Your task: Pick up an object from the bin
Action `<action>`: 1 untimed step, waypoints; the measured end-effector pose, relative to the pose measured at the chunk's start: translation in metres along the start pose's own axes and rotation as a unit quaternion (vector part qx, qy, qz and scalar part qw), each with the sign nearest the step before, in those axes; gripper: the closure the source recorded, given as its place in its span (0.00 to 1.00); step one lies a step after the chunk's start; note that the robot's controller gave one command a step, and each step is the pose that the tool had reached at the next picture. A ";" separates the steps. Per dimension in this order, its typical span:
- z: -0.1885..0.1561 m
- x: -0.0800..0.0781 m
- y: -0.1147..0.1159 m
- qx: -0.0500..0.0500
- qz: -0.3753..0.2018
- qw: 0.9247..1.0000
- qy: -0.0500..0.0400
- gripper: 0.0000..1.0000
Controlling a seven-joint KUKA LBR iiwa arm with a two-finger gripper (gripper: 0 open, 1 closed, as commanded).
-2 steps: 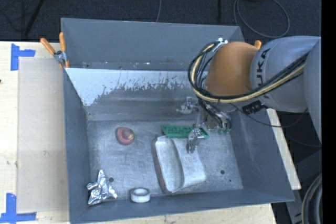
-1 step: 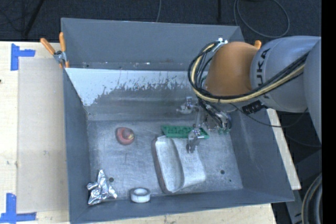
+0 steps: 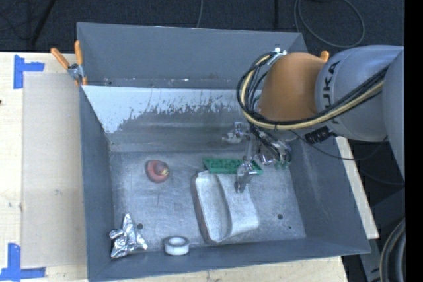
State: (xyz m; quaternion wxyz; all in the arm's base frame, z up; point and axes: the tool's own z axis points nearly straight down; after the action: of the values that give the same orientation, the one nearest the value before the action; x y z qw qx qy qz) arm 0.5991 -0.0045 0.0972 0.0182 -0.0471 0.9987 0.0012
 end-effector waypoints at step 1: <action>0.000 0.000 0.000 0.000 0.000 1.000 0.000 0.00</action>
Offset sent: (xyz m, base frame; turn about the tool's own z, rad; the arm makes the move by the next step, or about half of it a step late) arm 0.0098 -0.0006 -0.0272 0.0475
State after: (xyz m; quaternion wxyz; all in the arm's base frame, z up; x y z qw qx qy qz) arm 0.5991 -0.0045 0.0972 0.0182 -0.0472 0.9987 0.0012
